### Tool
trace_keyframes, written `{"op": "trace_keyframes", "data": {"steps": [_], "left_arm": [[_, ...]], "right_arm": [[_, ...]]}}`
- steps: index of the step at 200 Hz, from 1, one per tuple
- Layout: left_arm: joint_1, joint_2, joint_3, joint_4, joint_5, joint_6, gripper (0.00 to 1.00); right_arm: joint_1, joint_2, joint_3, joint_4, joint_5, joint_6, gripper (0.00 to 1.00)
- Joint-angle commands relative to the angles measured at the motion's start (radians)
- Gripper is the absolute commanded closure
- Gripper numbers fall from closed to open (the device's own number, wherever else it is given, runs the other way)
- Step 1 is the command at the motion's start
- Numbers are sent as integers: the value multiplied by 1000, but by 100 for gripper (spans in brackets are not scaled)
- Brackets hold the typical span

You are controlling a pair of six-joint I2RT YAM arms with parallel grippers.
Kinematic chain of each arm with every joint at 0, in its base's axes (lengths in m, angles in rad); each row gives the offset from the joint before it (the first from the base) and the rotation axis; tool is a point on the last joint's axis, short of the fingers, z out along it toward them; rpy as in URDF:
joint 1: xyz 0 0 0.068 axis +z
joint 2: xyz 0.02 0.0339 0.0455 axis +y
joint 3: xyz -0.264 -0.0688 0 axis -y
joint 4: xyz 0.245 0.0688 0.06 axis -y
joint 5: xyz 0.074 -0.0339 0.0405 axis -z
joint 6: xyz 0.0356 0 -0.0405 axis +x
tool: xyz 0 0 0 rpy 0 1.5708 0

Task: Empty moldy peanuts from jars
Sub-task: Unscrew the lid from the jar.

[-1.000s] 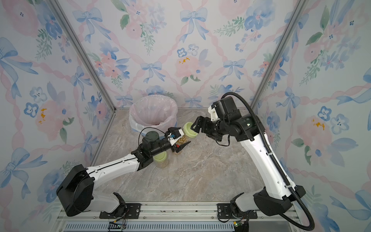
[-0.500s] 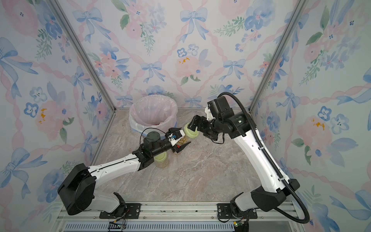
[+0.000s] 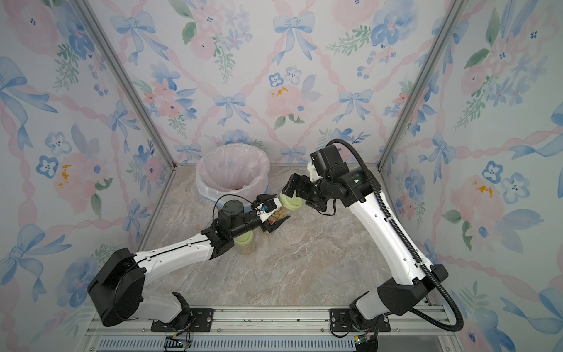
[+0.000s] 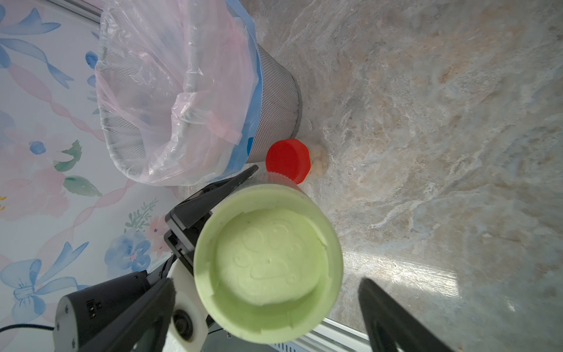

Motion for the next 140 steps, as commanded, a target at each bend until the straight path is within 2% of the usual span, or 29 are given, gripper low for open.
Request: {"op": "trace_keyframes", "data": {"steps": [1, 140], "left_arm": [[-5, -10, 17, 75, -10, 10, 94], [-5, -10, 17, 74, -12, 13, 94]], "right_arm": [[2, 14, -9, 4, -8, -18, 3], [21, 47, -19, 14, -9, -30, 4]]}}
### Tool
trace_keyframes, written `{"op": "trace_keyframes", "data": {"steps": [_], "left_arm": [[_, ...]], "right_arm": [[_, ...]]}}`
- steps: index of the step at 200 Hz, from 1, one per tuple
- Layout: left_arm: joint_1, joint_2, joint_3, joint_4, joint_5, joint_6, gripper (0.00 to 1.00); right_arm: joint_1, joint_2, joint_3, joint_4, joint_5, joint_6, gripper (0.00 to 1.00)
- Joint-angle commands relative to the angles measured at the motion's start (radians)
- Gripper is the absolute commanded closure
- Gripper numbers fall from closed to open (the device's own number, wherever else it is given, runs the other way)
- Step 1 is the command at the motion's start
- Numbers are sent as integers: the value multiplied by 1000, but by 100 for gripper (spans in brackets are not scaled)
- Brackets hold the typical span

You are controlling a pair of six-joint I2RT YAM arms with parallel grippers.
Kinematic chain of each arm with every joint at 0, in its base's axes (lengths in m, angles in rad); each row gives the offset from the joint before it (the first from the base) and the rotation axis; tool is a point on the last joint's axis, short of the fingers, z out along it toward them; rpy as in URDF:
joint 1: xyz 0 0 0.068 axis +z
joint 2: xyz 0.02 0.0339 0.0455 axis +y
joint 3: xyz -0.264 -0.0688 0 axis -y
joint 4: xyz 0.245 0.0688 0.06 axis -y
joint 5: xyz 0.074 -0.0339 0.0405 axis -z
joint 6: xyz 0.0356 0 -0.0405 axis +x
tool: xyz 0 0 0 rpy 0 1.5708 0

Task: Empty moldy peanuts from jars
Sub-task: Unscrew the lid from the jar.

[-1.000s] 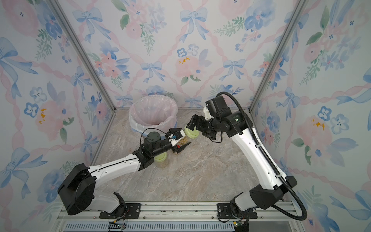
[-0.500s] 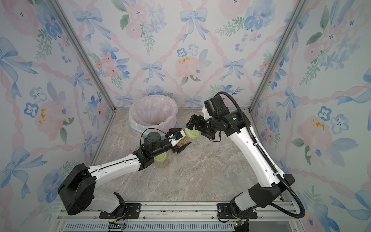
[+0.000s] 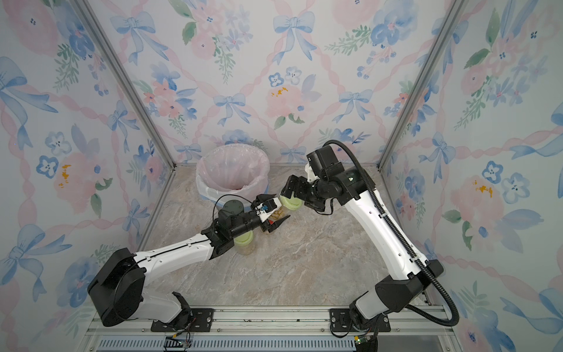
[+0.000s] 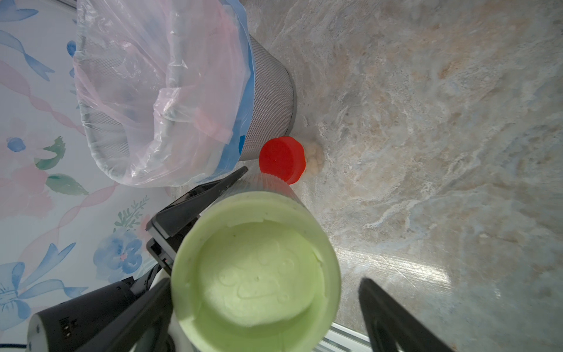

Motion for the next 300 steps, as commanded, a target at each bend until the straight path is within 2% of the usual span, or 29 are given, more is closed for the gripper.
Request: {"op": "trace_keyframes", "data": {"steps": [1, 88, 145, 173, 199, 232, 300], "left_arm": [[-5, -9, 17, 75, -1, 13, 94], [-5, -8, 18, 73, -3, 12, 94], [-5, -10, 13, 74, -4, 11, 94], [-5, -14, 11, 73, 0, 14, 95], [-5, -16, 11, 72, 22, 11, 96], [-6, -12, 12, 62, 66, 4, 96], [-7, -13, 17, 39, 88, 4, 96]], "right_arm": [[16, 19, -6, 9, -9, -16, 4], [27, 36, 13, 3, -6, -27, 6], [30, 56, 42, -12, -10, -47, 12], [30, 76, 79, -40, -3, -89, 19], [19, 91, 114, -55, -6, -184, 23], [0, 114, 168, -99, -23, -253, 24], [-4, 173, 265, -120, -11, -271, 24]]}}
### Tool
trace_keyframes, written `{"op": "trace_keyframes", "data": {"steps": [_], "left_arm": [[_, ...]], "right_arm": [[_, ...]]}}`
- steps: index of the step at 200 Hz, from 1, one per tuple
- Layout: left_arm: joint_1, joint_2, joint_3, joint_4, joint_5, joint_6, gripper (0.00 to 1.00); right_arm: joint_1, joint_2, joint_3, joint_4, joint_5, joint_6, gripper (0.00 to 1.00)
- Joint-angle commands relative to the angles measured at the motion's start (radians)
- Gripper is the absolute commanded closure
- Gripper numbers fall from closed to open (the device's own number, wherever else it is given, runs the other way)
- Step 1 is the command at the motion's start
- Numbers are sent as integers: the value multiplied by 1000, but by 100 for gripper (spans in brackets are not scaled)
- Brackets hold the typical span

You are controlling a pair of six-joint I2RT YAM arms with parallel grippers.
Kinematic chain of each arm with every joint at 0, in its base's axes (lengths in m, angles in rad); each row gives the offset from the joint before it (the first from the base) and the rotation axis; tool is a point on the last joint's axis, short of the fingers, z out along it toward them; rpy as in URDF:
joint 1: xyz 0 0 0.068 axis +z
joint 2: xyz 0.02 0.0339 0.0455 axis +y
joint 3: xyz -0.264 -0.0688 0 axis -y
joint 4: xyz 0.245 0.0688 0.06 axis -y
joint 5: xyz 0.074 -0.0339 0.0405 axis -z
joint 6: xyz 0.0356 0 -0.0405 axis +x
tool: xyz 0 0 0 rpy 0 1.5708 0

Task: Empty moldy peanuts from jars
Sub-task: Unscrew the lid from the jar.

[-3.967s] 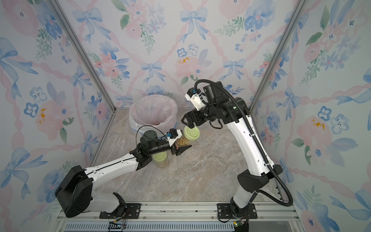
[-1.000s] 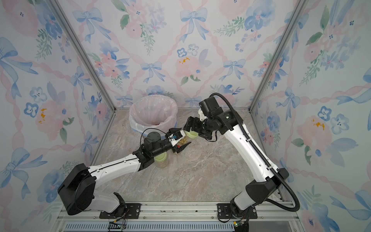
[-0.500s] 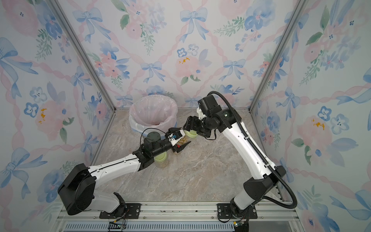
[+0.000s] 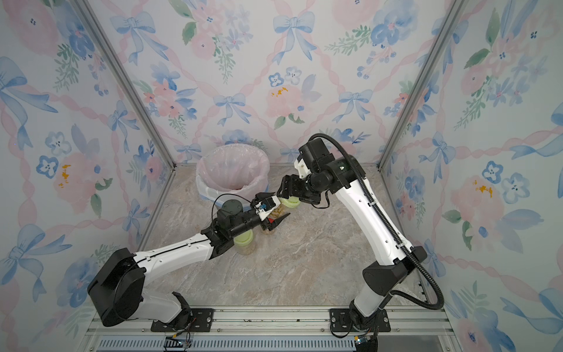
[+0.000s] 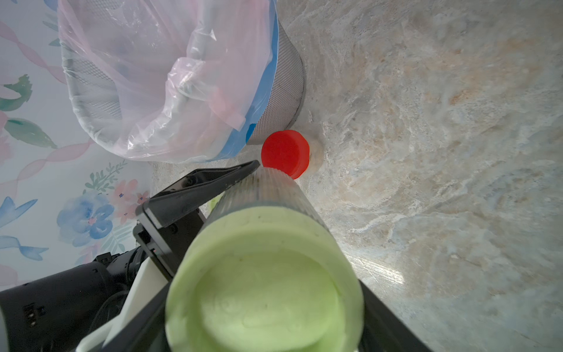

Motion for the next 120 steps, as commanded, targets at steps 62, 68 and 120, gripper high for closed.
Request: {"op": "trace_keyframes", "data": {"steps": [62, 68, 120], "left_arm": [[-10, -10, 25, -8, 104, 23, 96], [-9, -10, 27, -9, 107, 24, 96], [-10, -10, 36, -21, 144, 10, 96]], "right_arm": [[-10, 55, 118, -13, 1, -225, 25], [-9, 54, 118, -12, -9, -245, 25], [-12, 9, 52, 38, 25, -424, 24]]}}
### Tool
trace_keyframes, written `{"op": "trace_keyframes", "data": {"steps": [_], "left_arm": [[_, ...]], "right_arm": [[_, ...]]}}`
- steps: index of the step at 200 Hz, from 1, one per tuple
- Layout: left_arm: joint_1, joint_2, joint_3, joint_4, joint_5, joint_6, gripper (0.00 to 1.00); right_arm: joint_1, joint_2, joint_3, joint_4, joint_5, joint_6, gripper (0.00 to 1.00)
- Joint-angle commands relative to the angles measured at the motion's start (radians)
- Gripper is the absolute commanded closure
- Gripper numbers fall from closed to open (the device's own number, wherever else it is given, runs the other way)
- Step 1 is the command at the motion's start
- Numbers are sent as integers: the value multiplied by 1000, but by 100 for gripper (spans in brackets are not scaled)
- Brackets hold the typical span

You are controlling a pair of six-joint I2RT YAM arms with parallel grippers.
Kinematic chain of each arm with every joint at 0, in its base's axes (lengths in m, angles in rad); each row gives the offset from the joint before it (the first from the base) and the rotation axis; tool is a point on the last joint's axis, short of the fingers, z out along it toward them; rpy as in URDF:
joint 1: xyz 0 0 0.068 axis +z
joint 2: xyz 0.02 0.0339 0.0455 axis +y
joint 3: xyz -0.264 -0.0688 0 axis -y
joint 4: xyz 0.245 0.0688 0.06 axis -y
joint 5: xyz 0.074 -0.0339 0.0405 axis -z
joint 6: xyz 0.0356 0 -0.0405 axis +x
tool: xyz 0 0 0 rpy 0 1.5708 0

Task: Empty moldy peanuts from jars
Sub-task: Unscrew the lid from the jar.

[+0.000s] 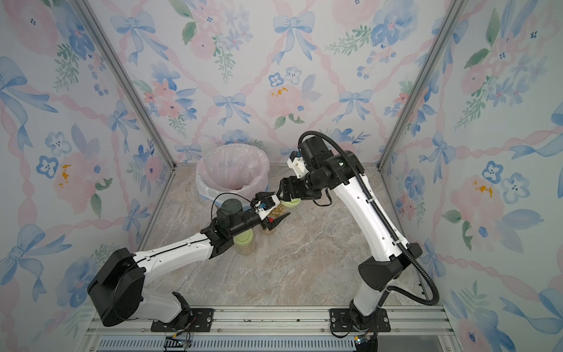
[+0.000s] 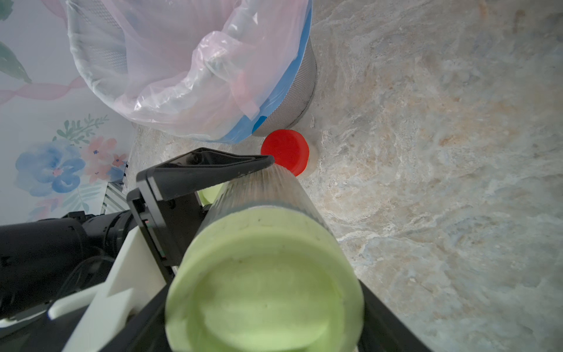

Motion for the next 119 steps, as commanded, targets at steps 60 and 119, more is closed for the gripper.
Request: {"op": "trace_keyframes", "data": {"steps": [60, 119], "left_arm": [[-15, -7, 36, -31, 152, 5, 97], [-16, 25, 84, -119, 195, -5, 97]], "right_arm": [[-60, -61, -66, 206, -57, -199, 23], [-76, -61, -69, 229, -108, -280, 23]]}}
